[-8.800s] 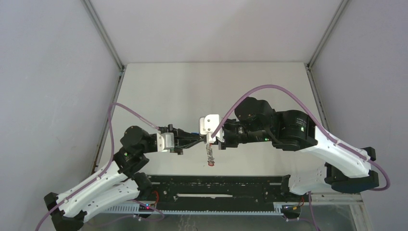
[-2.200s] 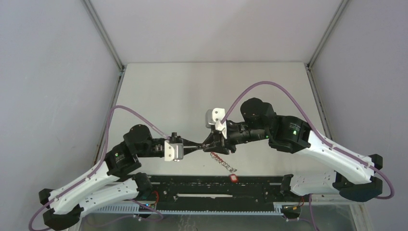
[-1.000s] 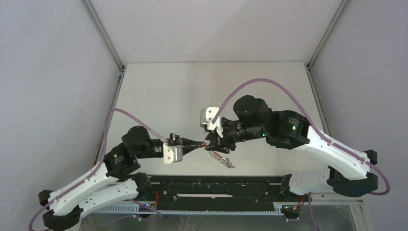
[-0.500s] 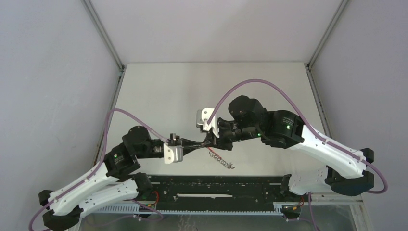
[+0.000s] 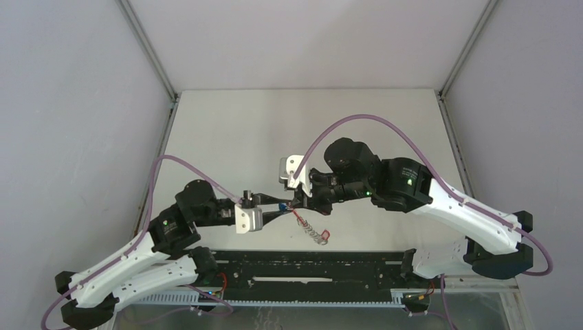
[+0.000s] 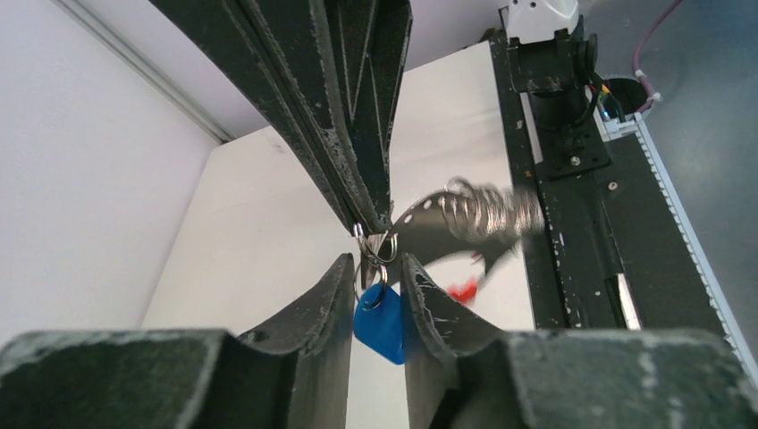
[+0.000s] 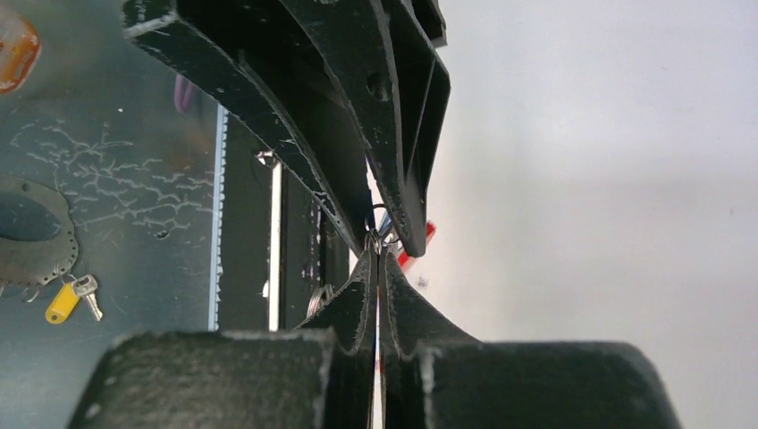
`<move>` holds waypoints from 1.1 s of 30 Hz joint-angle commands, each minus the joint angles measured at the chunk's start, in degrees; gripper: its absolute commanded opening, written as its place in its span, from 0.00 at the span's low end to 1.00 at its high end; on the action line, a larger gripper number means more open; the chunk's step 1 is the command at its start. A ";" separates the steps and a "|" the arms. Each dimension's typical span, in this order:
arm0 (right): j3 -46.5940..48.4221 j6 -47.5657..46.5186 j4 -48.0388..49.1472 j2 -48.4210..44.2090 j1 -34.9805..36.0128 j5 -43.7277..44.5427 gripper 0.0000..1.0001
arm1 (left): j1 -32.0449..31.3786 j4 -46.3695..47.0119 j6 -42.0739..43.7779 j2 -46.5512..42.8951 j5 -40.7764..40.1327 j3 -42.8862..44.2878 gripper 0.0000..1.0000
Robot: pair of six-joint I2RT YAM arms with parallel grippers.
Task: Put the keys on the keyring
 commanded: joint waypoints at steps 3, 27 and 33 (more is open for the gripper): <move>0.92 0.28 0.59 -0.92 -0.85 3.16 0.00 | 0.31 3.25 3.79 -1.11 -4.17 -1.27 0.33; -7.25 4.02 9.60 -5.33 -2.89 3.79 0.00 | 0.15 3.60 3.91 -6.63 6.20 -4.96 0.30; -9.30 3.77 11.17 -8.27 -3.55 -1.98 0.00 | 1.34 4.88 -3.96 -5.30 -1.62 -4.66 0.56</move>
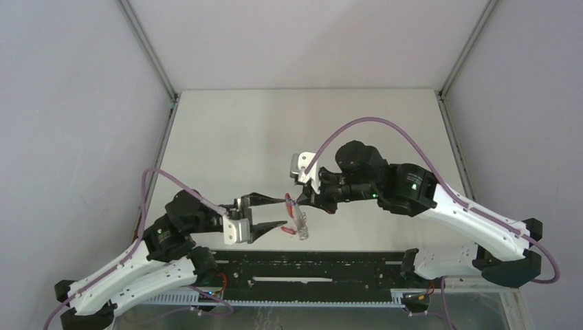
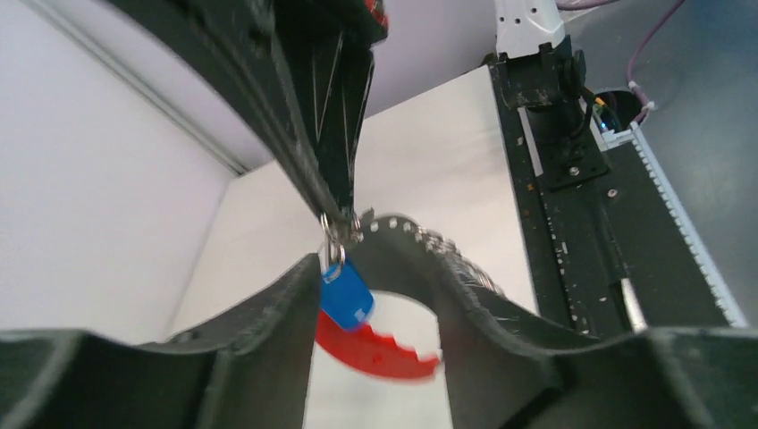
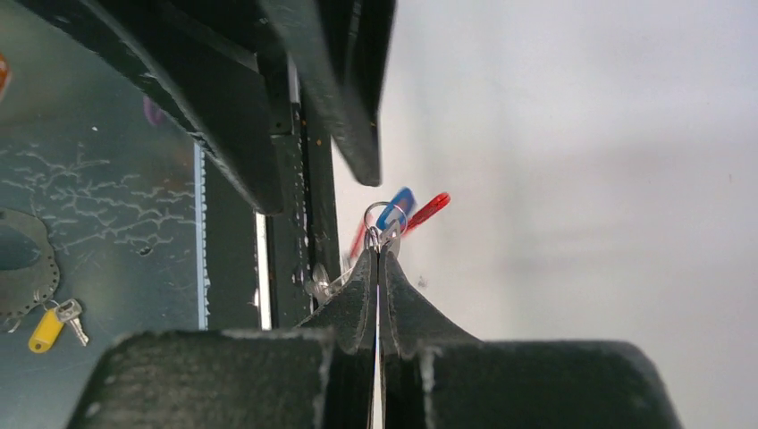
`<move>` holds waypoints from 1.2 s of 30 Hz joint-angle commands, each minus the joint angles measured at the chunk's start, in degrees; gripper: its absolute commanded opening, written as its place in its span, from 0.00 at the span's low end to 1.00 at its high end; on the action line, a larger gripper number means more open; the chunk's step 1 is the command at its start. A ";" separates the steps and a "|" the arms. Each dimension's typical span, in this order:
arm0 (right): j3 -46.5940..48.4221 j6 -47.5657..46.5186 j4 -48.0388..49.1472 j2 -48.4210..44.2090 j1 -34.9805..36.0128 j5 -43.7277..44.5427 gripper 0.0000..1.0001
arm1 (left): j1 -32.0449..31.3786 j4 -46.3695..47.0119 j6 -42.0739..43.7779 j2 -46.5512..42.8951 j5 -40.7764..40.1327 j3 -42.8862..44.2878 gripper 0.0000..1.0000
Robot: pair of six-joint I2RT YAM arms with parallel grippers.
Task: Put the keys on the keyring
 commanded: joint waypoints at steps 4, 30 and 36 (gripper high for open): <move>-0.46 1.45 5.56 -4.01 -0.39 -4.90 0.00 | 4.99 3.26 -14.91 3.68 -5.45 0.35 0.86; 15.11 13.22 -4.20 10.99 4.64 32.90 0.00 | 6.89 4.48 -21.02 9.97 -8.32 3.43 0.63; 11.84 11.38 -0.80 8.91 5.70 30.97 0.00 | 6.98 3.41 -19.08 6.34 -8.31 3.43 0.52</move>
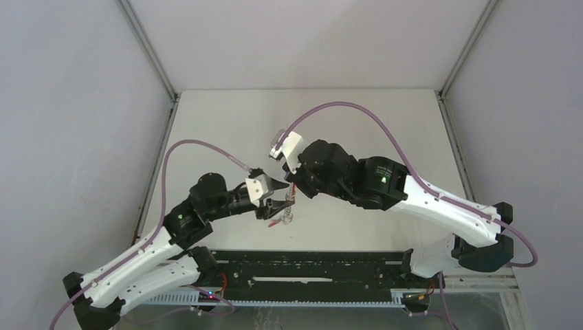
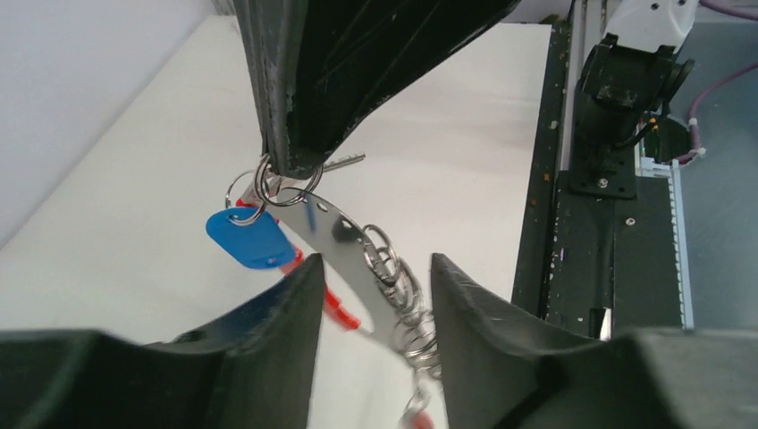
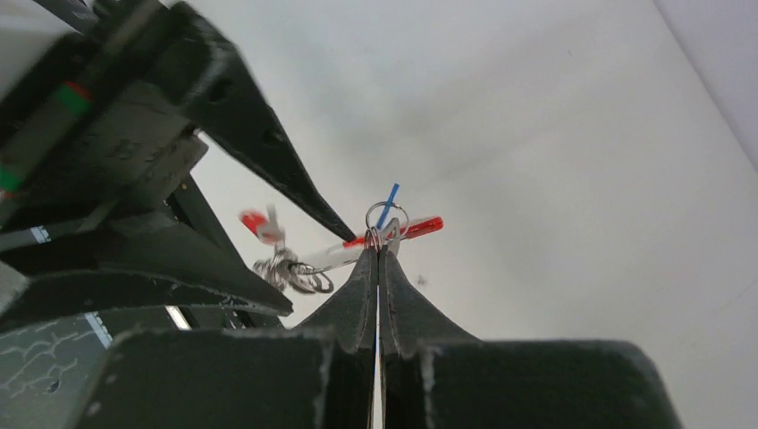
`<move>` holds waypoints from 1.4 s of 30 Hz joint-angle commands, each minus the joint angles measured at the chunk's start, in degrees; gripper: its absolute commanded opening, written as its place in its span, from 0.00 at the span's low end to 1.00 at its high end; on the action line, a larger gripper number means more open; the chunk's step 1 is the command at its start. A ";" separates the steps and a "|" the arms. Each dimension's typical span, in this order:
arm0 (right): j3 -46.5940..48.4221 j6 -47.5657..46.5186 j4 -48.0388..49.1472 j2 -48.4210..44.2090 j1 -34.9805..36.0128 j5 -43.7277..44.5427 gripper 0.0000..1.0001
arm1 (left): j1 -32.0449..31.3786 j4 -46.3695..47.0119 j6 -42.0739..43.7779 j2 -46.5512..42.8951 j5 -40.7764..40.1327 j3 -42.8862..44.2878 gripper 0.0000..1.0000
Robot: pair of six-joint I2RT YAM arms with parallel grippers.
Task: Put the keys on the keyring
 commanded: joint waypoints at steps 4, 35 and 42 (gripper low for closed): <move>-5.95 -1.90 8.72 -5.94 0.30 -5.29 0.00 | 0.31 -2.03 7.34 -9.01 4.59 2.81 0.28; -11.75 -10.36 11.60 -11.09 0.68 -26.29 0.00 | 0.23 -5.69 14.56 -7.14 17.04 5.70 0.38; -10.71 -10.65 10.87 -9.91 1.13 -25.74 0.00 | 0.22 -5.57 13.68 -6.16 18.43 6.43 0.28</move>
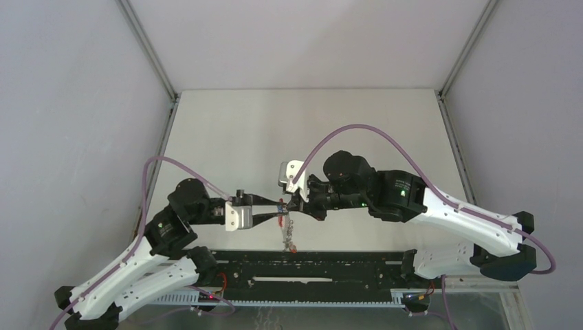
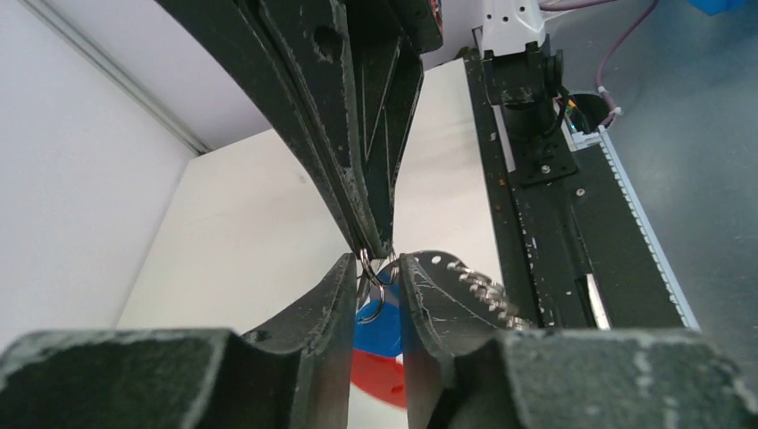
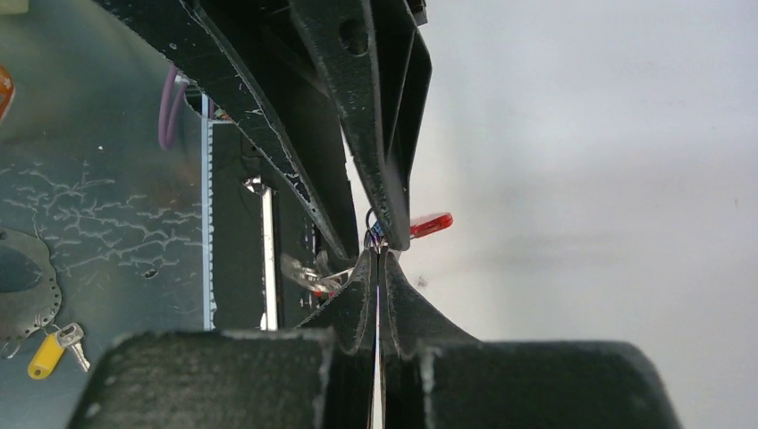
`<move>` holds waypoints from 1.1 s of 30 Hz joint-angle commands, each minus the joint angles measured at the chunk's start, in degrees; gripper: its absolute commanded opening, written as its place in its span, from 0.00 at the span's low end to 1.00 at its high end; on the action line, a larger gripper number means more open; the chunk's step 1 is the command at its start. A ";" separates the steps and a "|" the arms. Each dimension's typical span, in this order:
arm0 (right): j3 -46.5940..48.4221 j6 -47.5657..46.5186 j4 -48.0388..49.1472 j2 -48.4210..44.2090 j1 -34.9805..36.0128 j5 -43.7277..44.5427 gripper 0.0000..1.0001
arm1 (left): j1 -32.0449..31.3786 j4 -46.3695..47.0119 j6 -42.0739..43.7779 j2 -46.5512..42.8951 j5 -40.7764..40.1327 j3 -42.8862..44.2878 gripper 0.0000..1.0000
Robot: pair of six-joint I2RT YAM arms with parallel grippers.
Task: Put the keys on the keyring
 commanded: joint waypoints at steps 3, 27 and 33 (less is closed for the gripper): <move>2.99 -1.16 0.90 0.76 0.67 1.37 0.00 | 0.19 -0.09 -0.39 0.65 3.12 2.85 0.21; 3.82 0.05 0.55 1.42 0.65 -0.76 0.00 | -5.98 -4.35 12.24 -1.47 -10.00 0.63 0.00; 1.32 1.69 4.15 -1.65 -0.57 -5.04 0.31 | -5.90 -5.66 13.52 -2.65 -4.76 1.20 0.00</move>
